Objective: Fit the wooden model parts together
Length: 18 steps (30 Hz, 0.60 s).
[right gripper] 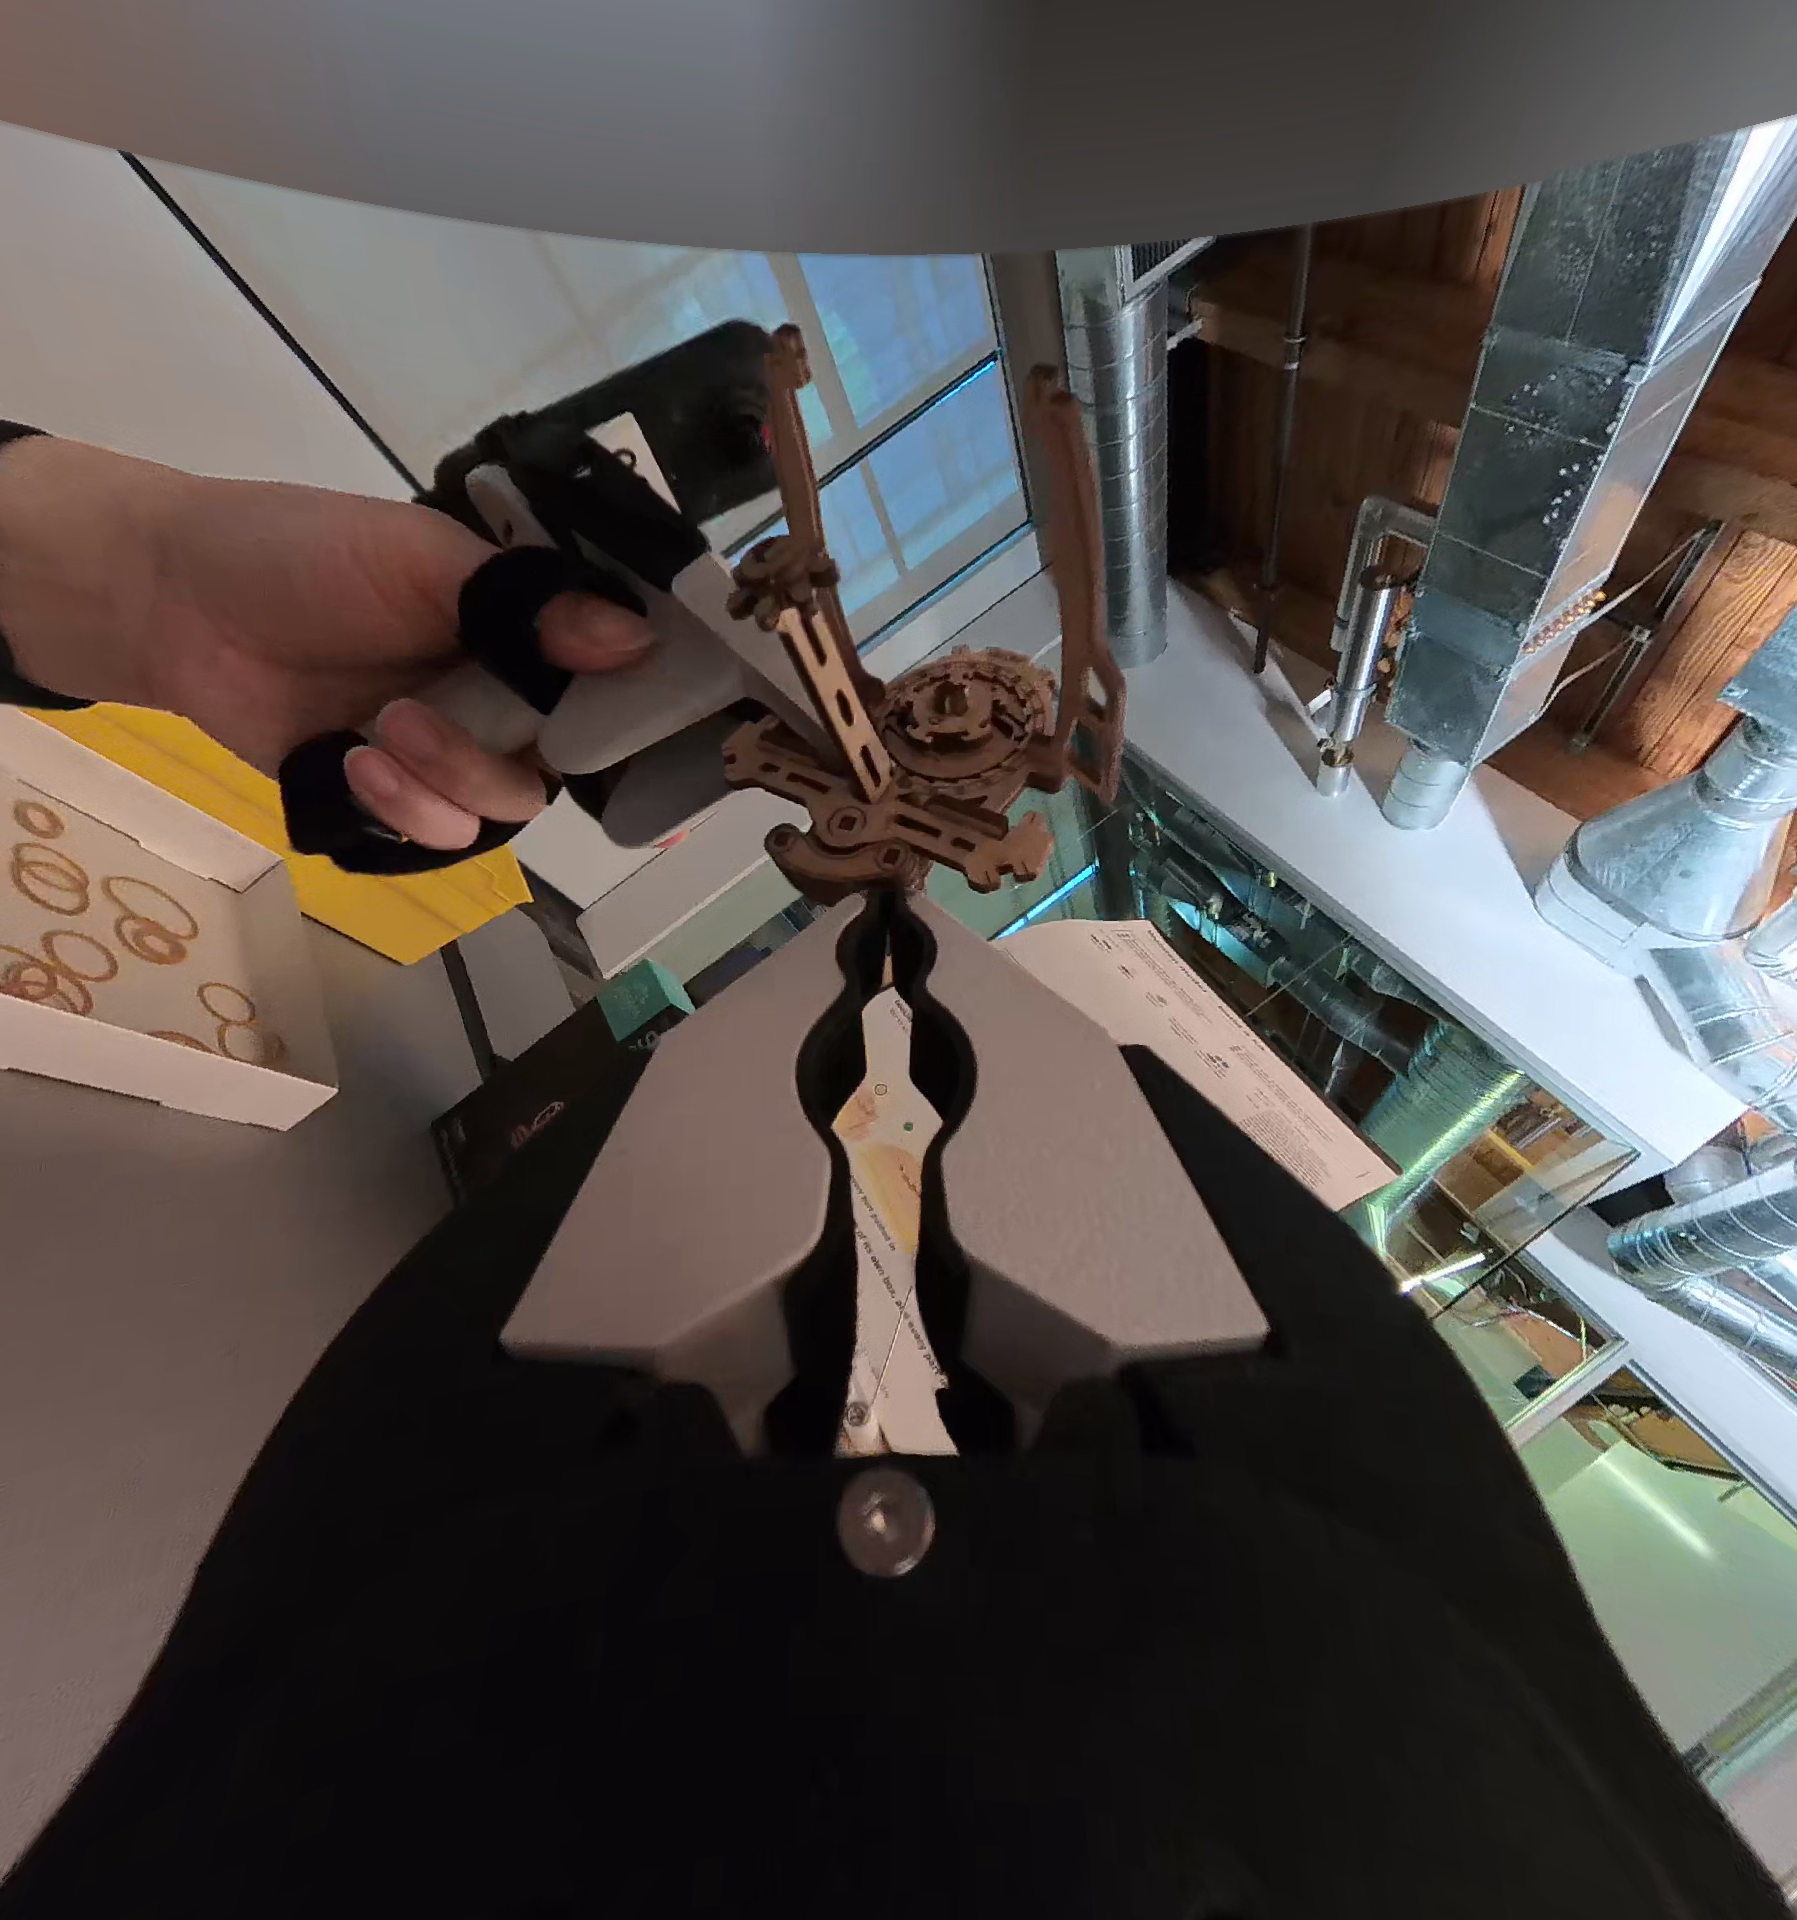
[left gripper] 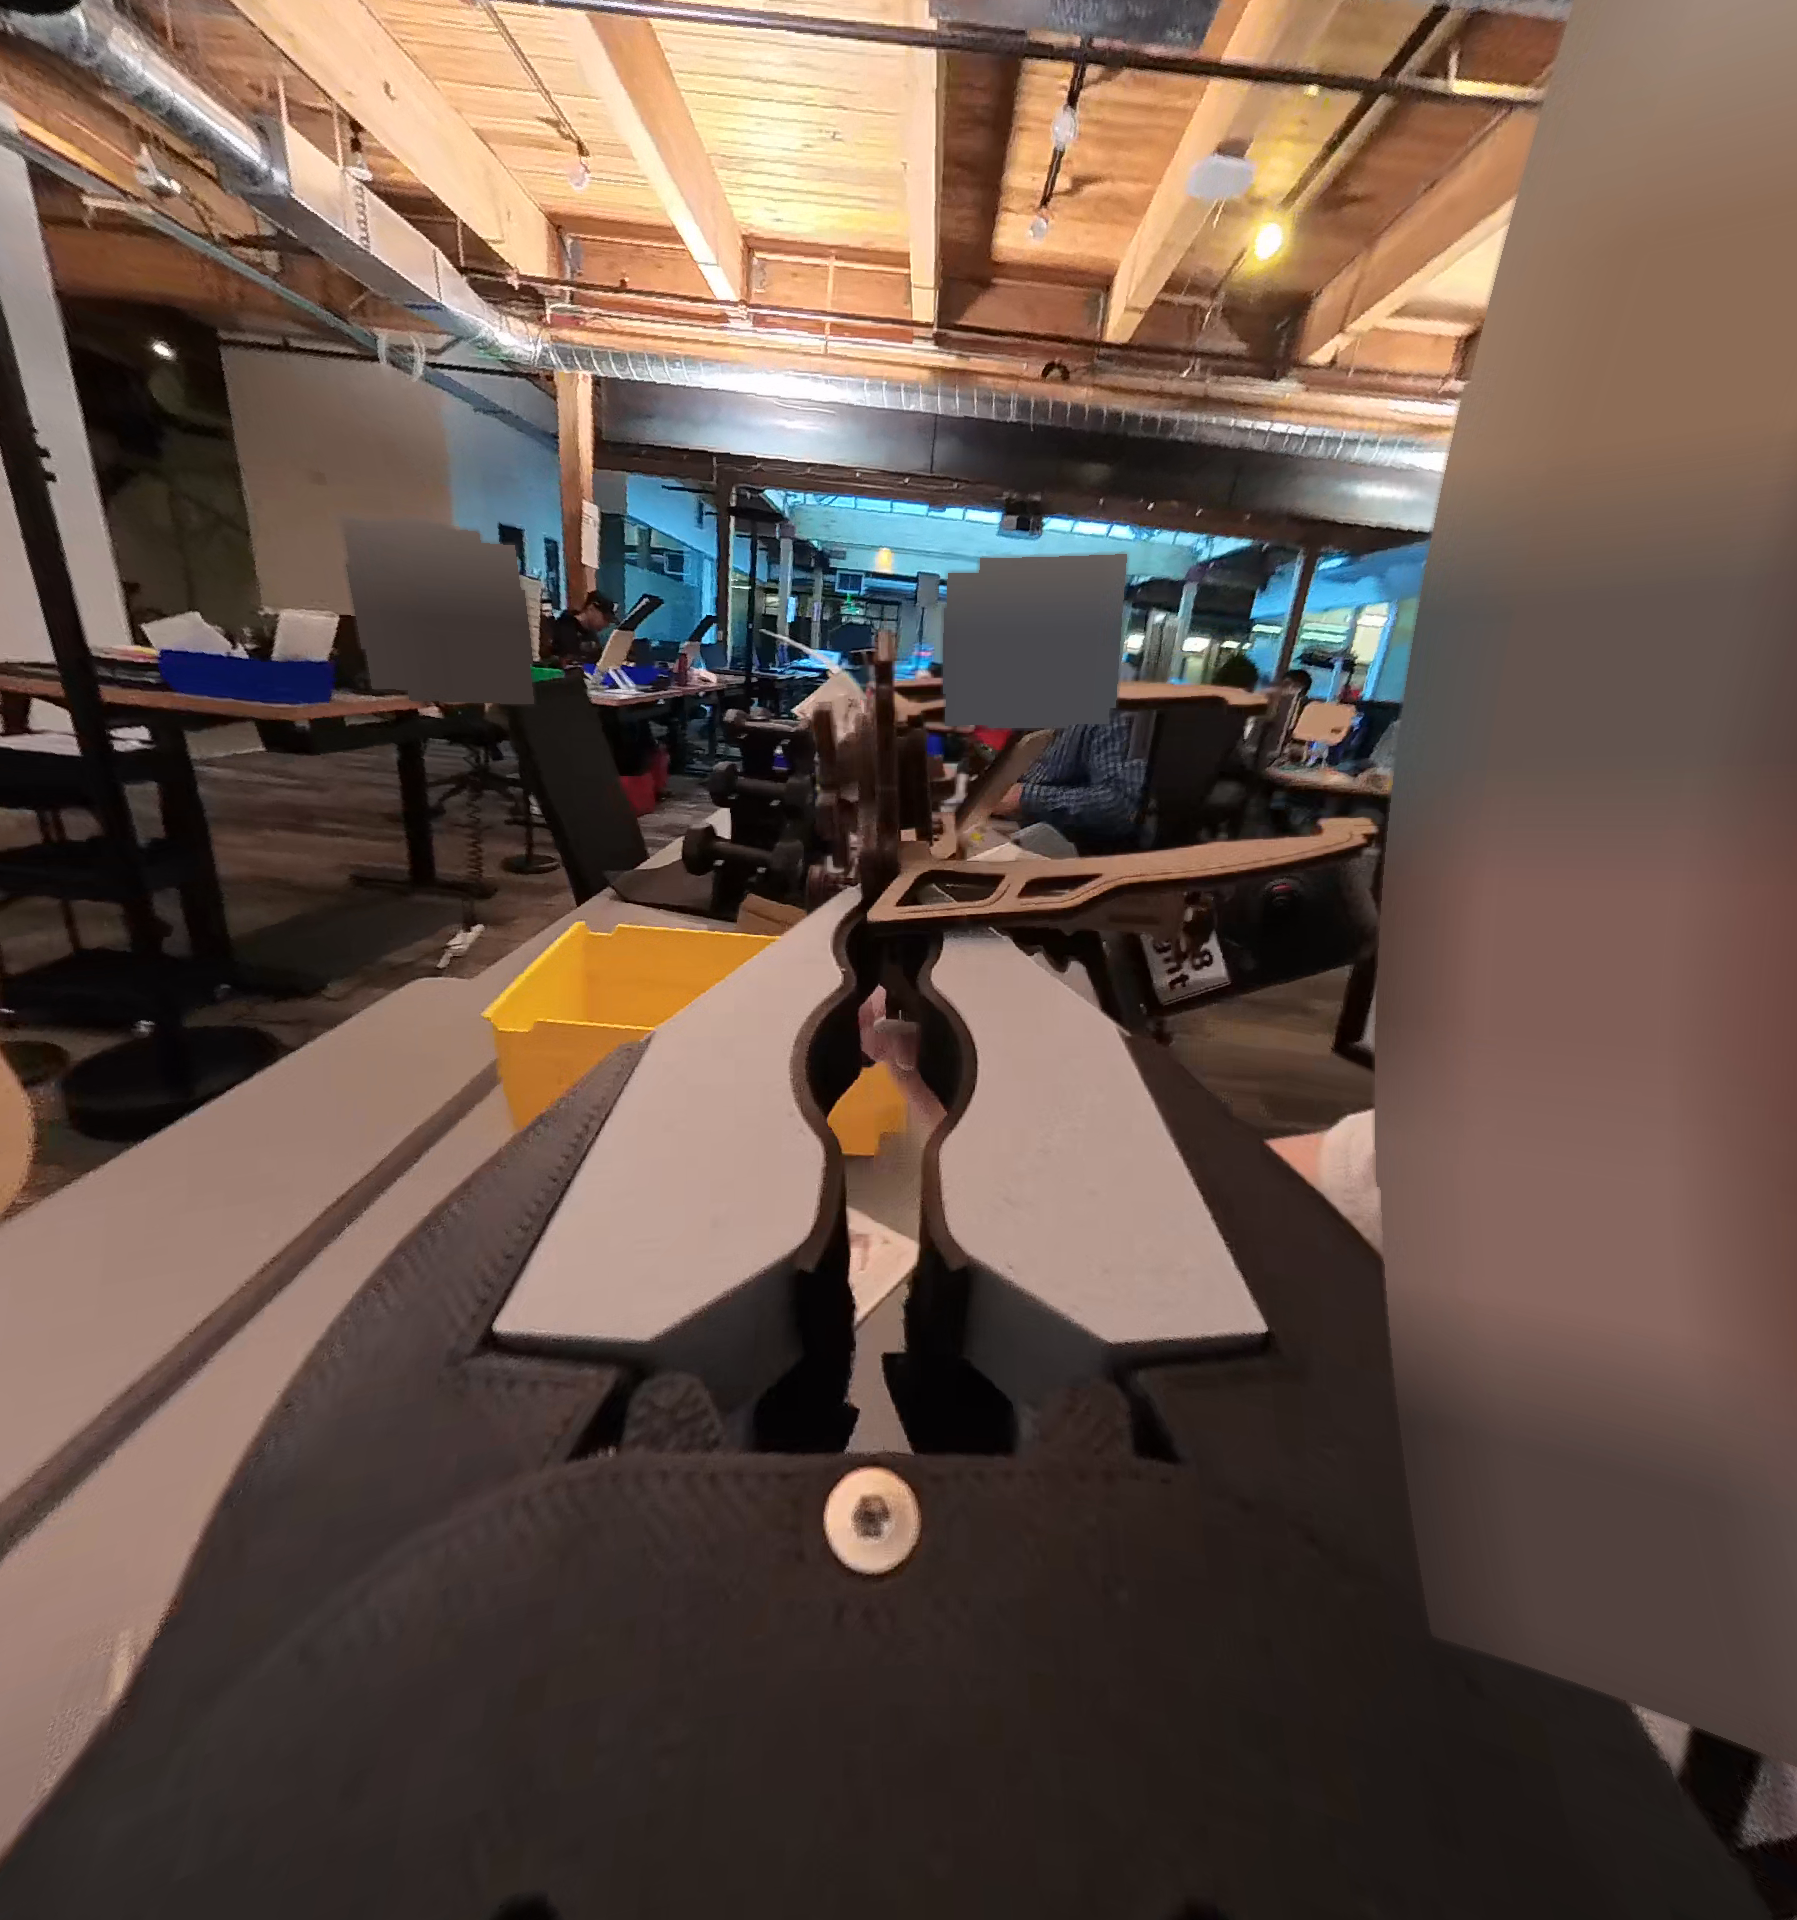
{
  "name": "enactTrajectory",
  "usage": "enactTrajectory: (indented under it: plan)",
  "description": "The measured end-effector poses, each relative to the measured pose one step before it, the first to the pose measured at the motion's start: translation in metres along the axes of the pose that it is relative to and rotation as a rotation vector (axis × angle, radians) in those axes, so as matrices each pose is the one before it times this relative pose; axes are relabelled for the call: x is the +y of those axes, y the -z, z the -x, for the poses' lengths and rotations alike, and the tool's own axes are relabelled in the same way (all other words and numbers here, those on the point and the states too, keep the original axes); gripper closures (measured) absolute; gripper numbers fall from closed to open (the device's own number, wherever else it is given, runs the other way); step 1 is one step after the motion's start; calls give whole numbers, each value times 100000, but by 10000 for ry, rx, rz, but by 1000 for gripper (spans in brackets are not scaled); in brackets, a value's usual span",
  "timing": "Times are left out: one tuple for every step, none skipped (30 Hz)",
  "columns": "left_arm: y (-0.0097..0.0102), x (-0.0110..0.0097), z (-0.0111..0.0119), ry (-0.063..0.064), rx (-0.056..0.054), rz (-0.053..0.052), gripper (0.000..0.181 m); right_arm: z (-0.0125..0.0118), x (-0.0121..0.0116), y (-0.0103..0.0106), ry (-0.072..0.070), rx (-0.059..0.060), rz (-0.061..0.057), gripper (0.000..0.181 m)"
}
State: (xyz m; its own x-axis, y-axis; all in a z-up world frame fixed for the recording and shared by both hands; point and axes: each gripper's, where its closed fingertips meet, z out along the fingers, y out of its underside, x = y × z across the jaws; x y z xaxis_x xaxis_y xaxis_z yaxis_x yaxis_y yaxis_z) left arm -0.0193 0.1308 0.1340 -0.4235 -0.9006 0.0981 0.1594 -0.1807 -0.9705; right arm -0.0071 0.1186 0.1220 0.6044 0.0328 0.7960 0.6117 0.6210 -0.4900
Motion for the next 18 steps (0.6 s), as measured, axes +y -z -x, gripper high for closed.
enactTrajectory:
  plan:
    - [26, -20, -46, -271, -117, 80, 181, 31, 32, -41, 51, 60, 23, 181]
    - [30, -14, -126, -265, -49, 85, 181, 61, -84, 16, 101, 58, -60, 181]
    - [36, -4, -139, -229, -31, 98, 181, 72, -75, 15, 104, 50, -63, 181]
    - [23, -1, -69, -135, -59, 92, 181, 48, -33, 14, 97, 49, -35, 181]
    - [6, -21, -92, -170, -39, 52, 181, 1, -37, 2, 50, 54, -40, 181]
    - [-6, -4, -85, -148, -36, 37, 181, 16, -35, 25, 7, 30, -29, 181]
    - [-13, -16, -82, -69, -1, 23, 181, -4, -82, 47, 7, 19, -52, 181]
    - [-9, -55, -170, -38, 77, -16, 181, -16, -195, 91, 28, 36, -120, 181]
    - [-8, -51, -193, 31, 120, -21, 181, 5, -216, 74, 55, 34, -114, 181]
    - [14, -26, -122, 72, 101, -3, 181, 31, -139, 46, 80, 19, -56, 181]
    - [17, -13, -100, -20, 76, 0, 181, 38, -92, 35, 74, 11, -33, 181]
    - [29, -10, -130, -117, 79, -2, 181, 42, -125, 34, 62, 5, -60, 181]
    - [20, -8, -125, -85, 66, 19, 181, 51, -104, 36, 56, -2, -54, 181]
    - [22, -22, -172, -64, 80, 18, 181, 44, -172, 53, 61, 7, -92, 181]
    - [14, -37, -219, -66, 115, 8, 181, 53, -231, 72, 66, 8, -119, 181]
    - [18, -34, -196, -36, 122, 8, 181, 43, -214, 60, 88, 0, -96, 181]
    - [26, -41, -169, 89, 150, -22, 181, 45, -239, 41, 70, 6, -82, 181]
    - [56, -85, -162, 226, 221, -86, 181, 9, -316, 7, 39, 9, -87, 181]
